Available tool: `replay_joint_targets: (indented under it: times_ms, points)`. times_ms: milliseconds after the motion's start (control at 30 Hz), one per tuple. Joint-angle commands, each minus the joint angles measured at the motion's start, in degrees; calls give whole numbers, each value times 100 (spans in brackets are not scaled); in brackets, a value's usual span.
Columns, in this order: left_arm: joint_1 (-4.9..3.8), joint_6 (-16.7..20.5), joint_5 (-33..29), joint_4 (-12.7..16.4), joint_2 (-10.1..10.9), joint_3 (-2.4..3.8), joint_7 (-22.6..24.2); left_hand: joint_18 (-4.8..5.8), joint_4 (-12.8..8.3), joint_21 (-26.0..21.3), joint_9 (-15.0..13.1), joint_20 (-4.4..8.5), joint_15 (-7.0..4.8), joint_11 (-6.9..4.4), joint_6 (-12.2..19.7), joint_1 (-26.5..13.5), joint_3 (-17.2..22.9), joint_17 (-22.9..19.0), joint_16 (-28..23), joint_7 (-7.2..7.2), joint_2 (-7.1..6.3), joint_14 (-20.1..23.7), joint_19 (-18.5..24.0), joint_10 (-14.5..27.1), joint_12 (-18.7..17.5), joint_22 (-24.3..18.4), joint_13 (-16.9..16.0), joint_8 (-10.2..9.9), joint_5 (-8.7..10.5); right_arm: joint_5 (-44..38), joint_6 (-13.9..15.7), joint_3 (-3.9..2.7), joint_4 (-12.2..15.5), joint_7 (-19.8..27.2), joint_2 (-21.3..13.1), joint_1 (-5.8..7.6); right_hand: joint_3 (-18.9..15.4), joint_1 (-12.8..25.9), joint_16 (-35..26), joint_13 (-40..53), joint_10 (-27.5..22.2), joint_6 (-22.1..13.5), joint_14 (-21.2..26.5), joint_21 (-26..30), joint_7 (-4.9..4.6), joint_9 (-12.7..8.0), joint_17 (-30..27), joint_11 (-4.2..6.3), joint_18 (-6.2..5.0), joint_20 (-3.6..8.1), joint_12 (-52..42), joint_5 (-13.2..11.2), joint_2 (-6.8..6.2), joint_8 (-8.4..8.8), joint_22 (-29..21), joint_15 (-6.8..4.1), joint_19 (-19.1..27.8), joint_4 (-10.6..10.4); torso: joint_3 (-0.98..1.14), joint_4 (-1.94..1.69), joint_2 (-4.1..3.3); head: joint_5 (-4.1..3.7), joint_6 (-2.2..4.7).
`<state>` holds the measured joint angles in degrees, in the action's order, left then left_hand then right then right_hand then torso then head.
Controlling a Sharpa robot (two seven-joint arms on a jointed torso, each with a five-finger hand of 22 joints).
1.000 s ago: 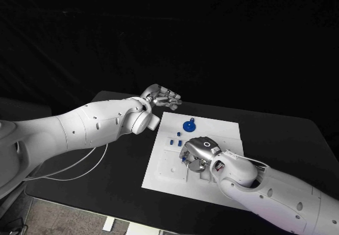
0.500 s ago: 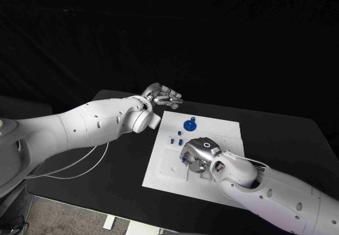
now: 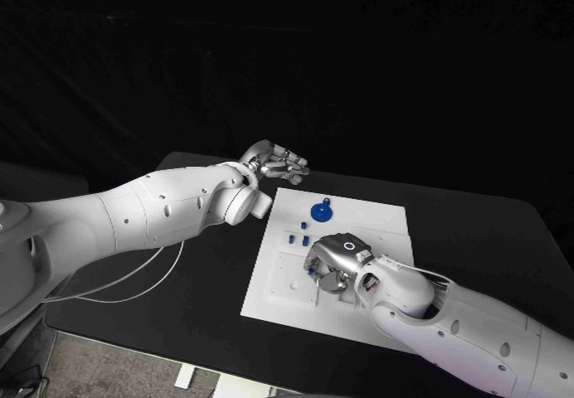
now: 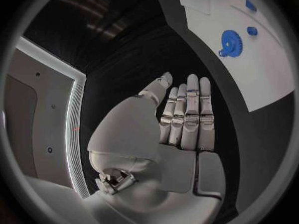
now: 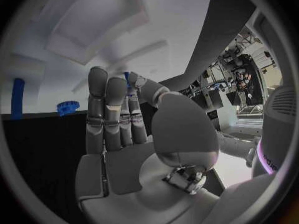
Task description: Assemble the parts on the task board
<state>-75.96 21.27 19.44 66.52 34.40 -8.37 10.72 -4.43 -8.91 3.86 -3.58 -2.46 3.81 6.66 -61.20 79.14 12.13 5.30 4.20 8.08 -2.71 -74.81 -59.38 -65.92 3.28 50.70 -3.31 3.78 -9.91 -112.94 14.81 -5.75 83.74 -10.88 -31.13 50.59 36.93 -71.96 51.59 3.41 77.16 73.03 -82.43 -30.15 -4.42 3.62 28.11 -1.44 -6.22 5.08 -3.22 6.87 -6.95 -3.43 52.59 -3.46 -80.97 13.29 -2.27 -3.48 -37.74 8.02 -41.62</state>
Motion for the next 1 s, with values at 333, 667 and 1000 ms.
replay_joint_targets:
  times_ms: [333, 667, 1000]
  points:
    - [-7, -19, -38, 19, -36, 6, 24, 38, 12, 5, -2, -30, 7, 4, 57, -17, -37, -8, -9, -4, 35, 36, -18, 63, 2, -70, 0, -15, 14, -97, -135, 118, -211, -112, 168, -8, -166, 87, -61, -1, -279, -252, -6, 137, -70, -3, -44, -84, -66, -62, -14, 50, -32, -8, 20, 38, -67, -54, 6, -31, -9, -27, -17]
    - [-8, -36, -38, 39, -8, 6, -1, 38, 13, 7, -2, -30, 8, 7, 65, -19, -42, -8, -8, -2, 32, 33, -23, 73, 1, -75, 0, -15, 20, 49, 35, 148, -235, -91, 118, -8, -559, 159, -69, -7, -947, -723, -4, 344, -176, -4, -80, -280, -188, -222, -15, 164, -330, -12, -93, 193, -154, -176, 12, -25, -12, -50, -14]
    - [-8, -49, -38, 44, 22, 6, -17, 37, 13, 6, -2, -30, 8, 12, 88, -12, -59, -6, -8, 4, 28, 30, -33, 90, 2, -97, 0, -15, 23, 168, 419, 151, -84, -140, 6, -9, -1624, -223, -240, -12, -1582, -994, 22, 754, -206, -6, -200, -413, -257, -299, -15, 171, -397, -16, -377, 253, -301, -498, 7, -25, -12, -98, 27]
